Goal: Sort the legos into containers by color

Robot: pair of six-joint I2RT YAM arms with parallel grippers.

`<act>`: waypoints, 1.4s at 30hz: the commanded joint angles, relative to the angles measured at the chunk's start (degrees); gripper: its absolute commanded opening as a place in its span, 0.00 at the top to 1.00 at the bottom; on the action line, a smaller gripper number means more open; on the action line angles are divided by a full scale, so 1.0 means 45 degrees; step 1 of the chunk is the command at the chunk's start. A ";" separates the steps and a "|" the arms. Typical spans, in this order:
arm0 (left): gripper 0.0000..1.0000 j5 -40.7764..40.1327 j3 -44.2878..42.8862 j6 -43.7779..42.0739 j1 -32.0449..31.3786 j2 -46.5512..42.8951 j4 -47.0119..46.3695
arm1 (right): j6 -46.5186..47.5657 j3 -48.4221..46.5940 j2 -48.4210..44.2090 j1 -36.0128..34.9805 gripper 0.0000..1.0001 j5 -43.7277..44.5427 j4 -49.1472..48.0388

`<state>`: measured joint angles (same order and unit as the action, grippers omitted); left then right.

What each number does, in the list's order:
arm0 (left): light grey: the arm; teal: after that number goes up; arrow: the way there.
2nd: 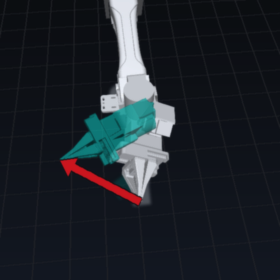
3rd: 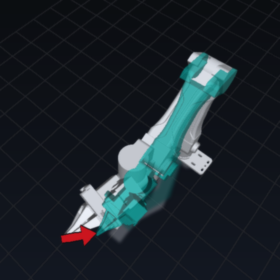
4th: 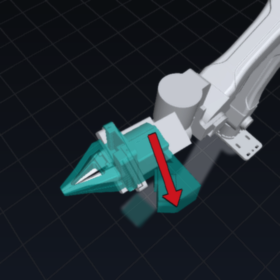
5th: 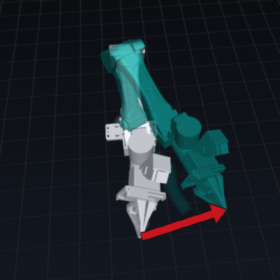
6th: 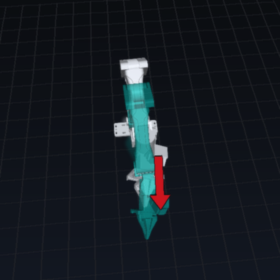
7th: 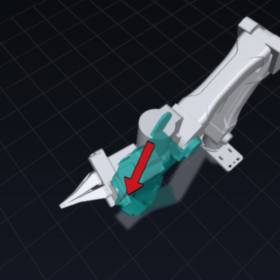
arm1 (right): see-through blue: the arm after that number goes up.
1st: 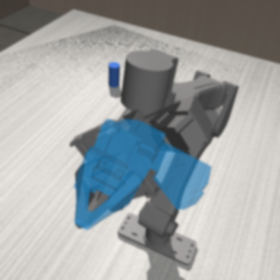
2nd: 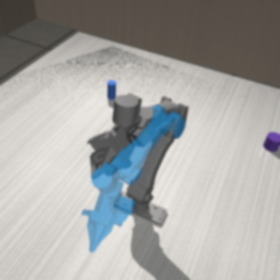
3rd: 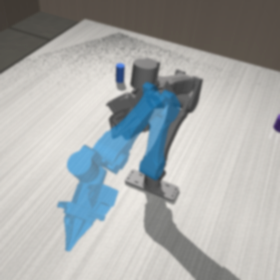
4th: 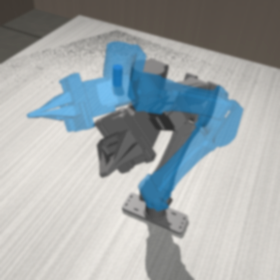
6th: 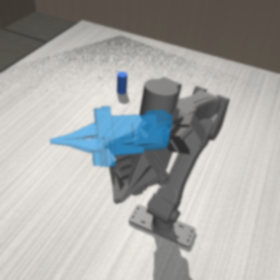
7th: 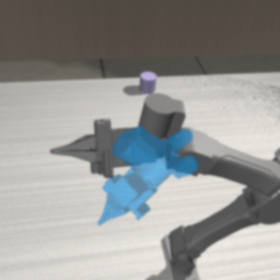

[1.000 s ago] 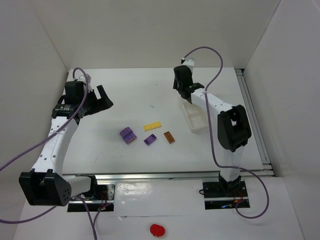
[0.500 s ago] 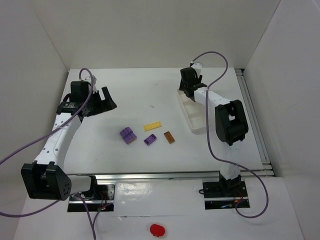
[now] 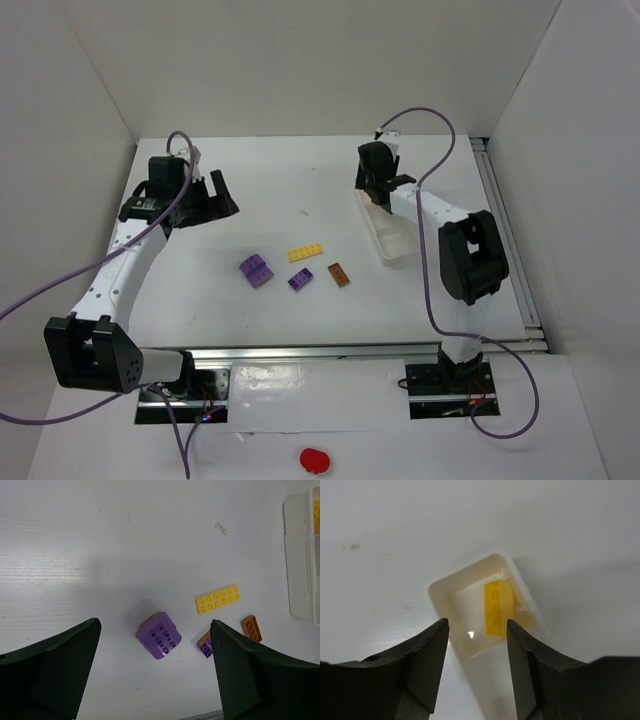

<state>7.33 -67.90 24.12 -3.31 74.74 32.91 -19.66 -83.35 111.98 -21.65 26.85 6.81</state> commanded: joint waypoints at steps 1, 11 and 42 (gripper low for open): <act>0.00 -0.0455 -0.0810 -0.0145 -0.0065 -0.0066 -0.0066 | 0.0248 0.1059 -0.2129 -0.1356 0.43 -0.0748 -0.0420; 0.00 -0.2372 -0.1200 0.0128 -0.0065 -0.0533 0.0344 | 0.0403 0.1667 -0.2112 -0.4384 0.14 -0.2471 0.1651; 0.00 -0.2235 -0.0615 0.0011 -0.0065 -0.1139 0.0578 | 0.4429 -0.0599 0.2693 -0.4351 0.06 -0.4537 0.1497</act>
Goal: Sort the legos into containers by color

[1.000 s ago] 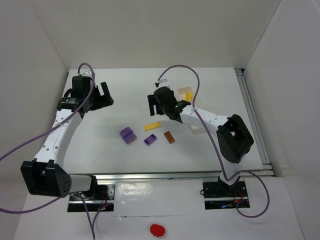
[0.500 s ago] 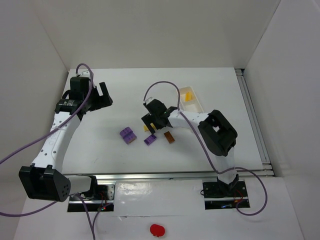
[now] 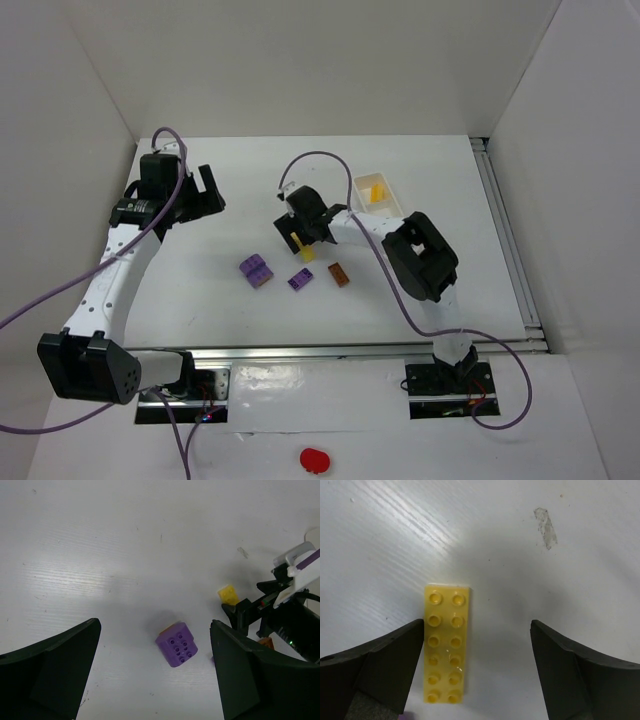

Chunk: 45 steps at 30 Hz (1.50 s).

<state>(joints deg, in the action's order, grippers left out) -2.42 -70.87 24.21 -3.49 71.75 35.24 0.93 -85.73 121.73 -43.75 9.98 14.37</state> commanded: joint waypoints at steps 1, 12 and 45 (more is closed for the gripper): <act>0.00 -0.0069 0.0046 -0.0008 -0.0026 -0.0475 0.0059 | -0.0264 -0.0069 0.0527 0.0677 0.09 -0.1372 -0.0186; 0.00 0.0048 0.0046 -0.0008 -0.0026 -0.0201 0.0059 | -0.1396 0.0636 -0.0255 0.0561 0.75 -0.0891 -0.0070; 0.00 0.0048 -0.0794 -0.0243 -0.0026 0.1029 0.0059 | -0.2394 -0.0284 -0.1115 0.5034 0.76 0.5087 -0.7100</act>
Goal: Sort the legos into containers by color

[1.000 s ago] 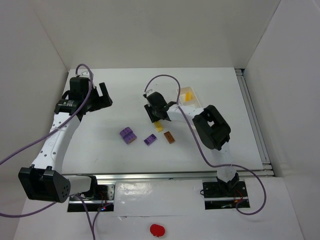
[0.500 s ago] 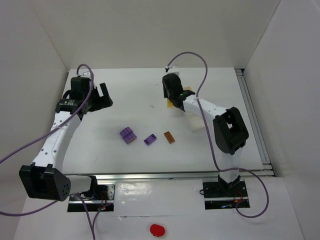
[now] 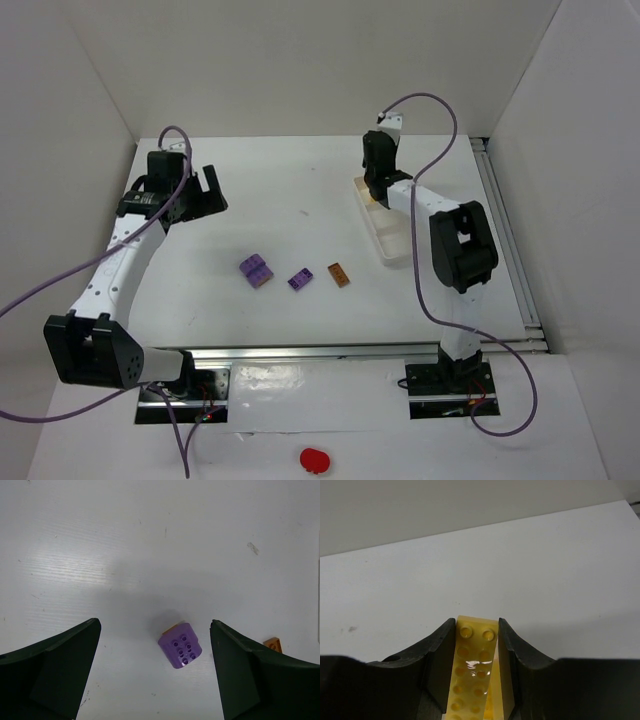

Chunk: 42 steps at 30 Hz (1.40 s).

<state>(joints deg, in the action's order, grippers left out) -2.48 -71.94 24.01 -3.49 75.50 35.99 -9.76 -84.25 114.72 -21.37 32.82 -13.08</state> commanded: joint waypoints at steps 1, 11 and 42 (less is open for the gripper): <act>0.00 0.0063 -0.0556 -0.0063 -0.0026 0.0194 -0.0107 | 0.0117 -0.0614 0.0580 0.0060 0.76 0.0166 -0.1115; 0.00 0.0063 -0.0556 -0.0062 -0.0026 0.0545 -0.0107 | 0.0235 -0.0087 0.1127 0.0060 0.57 0.0481 -0.1644; 0.00 0.0180 -0.0205 -0.0179 -0.0026 -0.0567 -0.0107 | -0.1465 0.5340 -0.5159 -0.4117 0.08 -0.5139 0.6148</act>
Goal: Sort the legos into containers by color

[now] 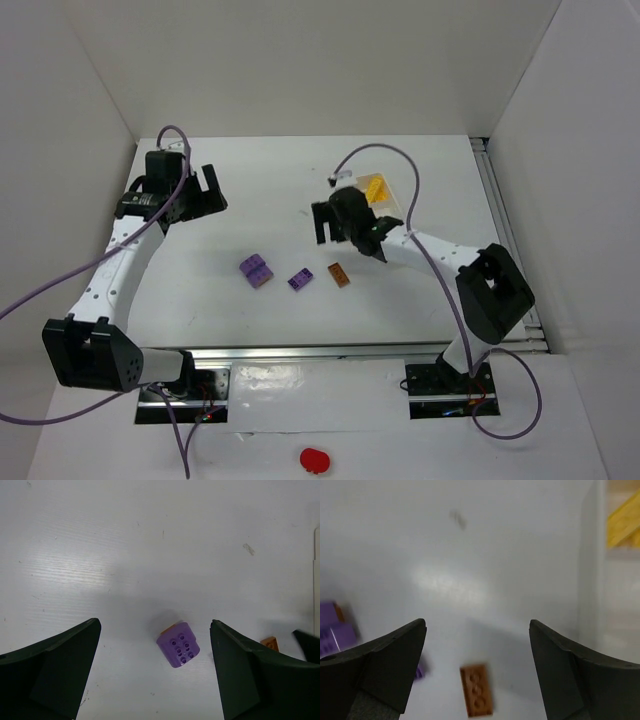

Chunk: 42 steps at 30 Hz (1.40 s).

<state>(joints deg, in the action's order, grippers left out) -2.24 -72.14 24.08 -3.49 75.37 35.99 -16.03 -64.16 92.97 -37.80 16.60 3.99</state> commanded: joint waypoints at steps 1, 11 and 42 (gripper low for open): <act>0.00 0.0127 -0.0161 -0.0194 -0.0026 -0.0539 -0.0107 | 0.0085 0.1343 -0.0482 -0.0583 0.07 -0.1734 0.2530; 0.00 0.0674 0.0074 -0.0077 -0.0026 -0.0675 -0.0341 | 0.0828 0.2071 0.0822 -0.1131 0.09 -0.2126 0.2260; 0.00 0.0361 -0.0179 0.0041 -0.0026 -0.0909 0.0011 | -0.1457 -0.0935 -0.0095 0.3084 0.68 0.1702 0.1809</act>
<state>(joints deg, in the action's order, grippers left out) -0.10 -71.92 24.16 -3.53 73.49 35.99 -20.18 -64.77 90.83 -25.76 23.16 13.58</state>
